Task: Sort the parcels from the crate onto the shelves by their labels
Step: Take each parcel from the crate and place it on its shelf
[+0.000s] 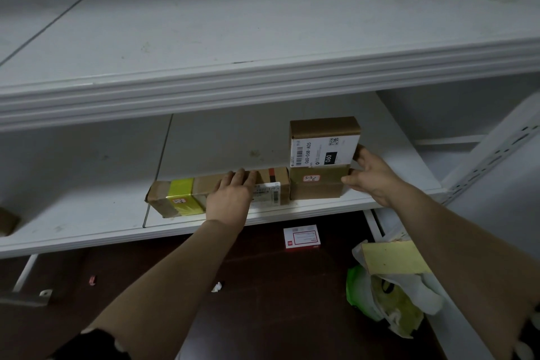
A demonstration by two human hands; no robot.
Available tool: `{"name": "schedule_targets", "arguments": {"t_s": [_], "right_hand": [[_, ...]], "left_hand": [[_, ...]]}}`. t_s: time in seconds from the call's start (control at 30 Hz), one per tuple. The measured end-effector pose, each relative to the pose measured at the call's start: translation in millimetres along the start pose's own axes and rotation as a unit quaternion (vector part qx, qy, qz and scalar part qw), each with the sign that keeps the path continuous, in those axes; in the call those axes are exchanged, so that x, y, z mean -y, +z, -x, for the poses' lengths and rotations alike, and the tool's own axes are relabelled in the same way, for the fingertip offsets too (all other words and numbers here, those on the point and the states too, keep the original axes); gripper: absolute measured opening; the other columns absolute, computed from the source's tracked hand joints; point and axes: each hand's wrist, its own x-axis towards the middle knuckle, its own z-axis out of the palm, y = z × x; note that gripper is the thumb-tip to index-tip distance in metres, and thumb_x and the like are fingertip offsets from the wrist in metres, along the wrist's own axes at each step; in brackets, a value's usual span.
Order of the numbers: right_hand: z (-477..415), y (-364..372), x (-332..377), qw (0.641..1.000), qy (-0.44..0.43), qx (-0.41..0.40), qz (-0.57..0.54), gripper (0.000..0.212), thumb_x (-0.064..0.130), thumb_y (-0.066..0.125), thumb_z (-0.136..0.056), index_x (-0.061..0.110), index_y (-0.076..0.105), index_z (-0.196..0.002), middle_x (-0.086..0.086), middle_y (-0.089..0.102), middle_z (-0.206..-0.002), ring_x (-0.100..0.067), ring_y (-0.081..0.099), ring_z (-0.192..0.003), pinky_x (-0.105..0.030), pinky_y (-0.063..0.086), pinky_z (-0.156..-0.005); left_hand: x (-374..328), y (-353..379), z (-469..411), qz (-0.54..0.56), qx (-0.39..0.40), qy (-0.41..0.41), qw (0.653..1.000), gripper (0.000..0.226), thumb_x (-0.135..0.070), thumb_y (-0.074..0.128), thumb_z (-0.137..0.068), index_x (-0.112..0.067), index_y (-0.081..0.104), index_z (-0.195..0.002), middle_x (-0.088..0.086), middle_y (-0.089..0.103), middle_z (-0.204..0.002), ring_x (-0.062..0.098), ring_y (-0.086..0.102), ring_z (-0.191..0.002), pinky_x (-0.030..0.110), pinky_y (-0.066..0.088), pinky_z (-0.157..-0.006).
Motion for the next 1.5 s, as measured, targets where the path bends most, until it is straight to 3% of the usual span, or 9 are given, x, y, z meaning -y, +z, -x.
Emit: {"name": "schedule_targets", "arguments": {"t_s": [0.1, 0.23, 0.47, 0.63, 0.77, 0.97, 1.17, 1.37, 1.5], "right_hand": [[3, -2, -2, 1.0, -0.002, 0.0, 0.017, 0.087, -0.023, 0.055, -0.078, 0.025, 0.03, -0.147, 0.0, 0.03, -0.153, -0.03, 0.042, -0.133, -0.033, 0.048, -0.083], [28, -6, -3, 0.997, 0.039, -0.043, 0.042, 0.093, -0.016, 0.065, -0.077, 0.019, 0.02, -0.151, -0.008, 0.027, -0.154, -0.028, 0.035, -0.137, -0.044, 0.036, -0.109], [146, -19, 13, 0.99, 0.107, -0.081, 0.038, 0.08, 0.008, 0.078, -0.075, 0.01, 0.035, -0.144, -0.015, 0.042, -0.143, -0.026, 0.044, -0.129, -0.028, 0.036, -0.099], [247, -34, 29, 0.98, 0.109, -0.163, 0.046, 0.059, 0.029, 0.068, -0.086, 0.006, 0.048, -0.136, -0.009, 0.051, -0.136, -0.021, 0.049, -0.123, -0.026, 0.038, -0.099], [334, -45, 29, 0.957, 0.11, -0.264, 0.056, 0.041, 0.035, 0.052, -0.095, 0.004, 0.06, -0.121, -0.007, 0.06, -0.121, -0.023, 0.056, -0.111, -0.029, 0.043, -0.094], [473, -21, -1, 0.882, 0.159, -0.444, -0.008, 0.05, 0.032, 0.038, -0.101, -0.011, 0.059, -0.113, -0.024, 0.061, -0.115, -0.033, 0.056, -0.108, -0.04, 0.044, -0.096], [635, 34, -42, 0.806, 0.212, -0.545, -0.087, 0.049, 0.035, 0.036, -0.101, -0.004, 0.06, -0.117, -0.017, 0.061, -0.119, -0.027, 0.056, -0.111, -0.03, 0.042, -0.087], [814, 99, -90, 0.689, 0.229, -0.665, -0.175, 0.046, 0.043, 0.039, -0.099, 0.008, 0.06, -0.121, -0.007, 0.061, -0.113, -0.02, 0.055, -0.11, -0.027, 0.037, -0.091], [934, 172, -121, 0.591, 0.239, -0.746, -0.193, 0.044, 0.042, 0.046, -0.096, 0.003, 0.066, -0.104, -0.01, 0.062, -0.096, -0.023, 0.057, -0.095, -0.037, 0.044, -0.099]], "left_hand": [[-1, -3, 3, -0.004, -0.005, 0.002, 1.0, 0.062, -0.011, 0.042, -0.098, -0.024, 0.012, -0.152, 0.004, 0.02, -0.157, 0.025, 0.018, -0.145, 0.039, 0.025, -0.114], [-10, -18, 20, 0.0, 0.0, 0.007, 1.0, 0.063, -0.009, 0.048, -0.096, -0.024, 0.018, -0.15, 0.004, 0.024, -0.156, 0.026, 0.022, -0.144, 0.04, 0.024, -0.114], [-52, -83, 79, 0.039, 0.048, 0.054, 0.997, 0.058, -0.016, 0.05, -0.095, -0.023, 0.026, -0.147, 0.003, 0.039, -0.147, 0.025, 0.034, -0.136, 0.04, 0.042, -0.1], [-95, -133, 126, 0.058, 0.09, 0.156, 0.982, 0.049, -0.035, 0.049, -0.094, -0.023, 0.037, -0.14, 0.006, 0.055, -0.128, 0.025, 0.052, -0.117, 0.035, 0.046, -0.084], [-137, -160, 162, 0.055, 0.133, 0.267, 0.953, 0.054, -0.047, 0.043, -0.094, -0.022, 0.039, -0.142, 0.006, 0.053, -0.134, 0.025, 0.051, -0.12, 0.034, 0.044, -0.093], [-182, -180, 244, -0.003, 0.141, 0.427, 0.893, 0.049, -0.051, 0.032, -0.097, -0.016, 0.056, -0.122, 0.008, 0.059, -0.123, 0.025, 0.056, -0.112, 0.033, 0.043, -0.086], [-224, -183, 375, -0.05, 0.162, 0.568, 0.806, 0.054, -0.055, 0.032, -0.097, -0.013, 0.054, -0.124, 0.007, 0.056, -0.127, 0.023, 0.054, -0.115, 0.032, 0.043, -0.088], [-248, -190, 555, -0.05, 0.155, 0.699, 0.696, 0.054, -0.057, 0.039, -0.093, -0.015, 0.056, -0.122, 0.003, 0.06, -0.118, 0.02, 0.059, -0.103, 0.034, 0.051, -0.084], [-237, -187, 704, -0.057, 0.153, 0.766, 0.622, 0.05, -0.055, 0.042, -0.093, -0.016, 0.058, -0.12, 0.001, 0.061, -0.113, 0.016, 0.06, -0.098, 0.031, 0.053, -0.08]]}}
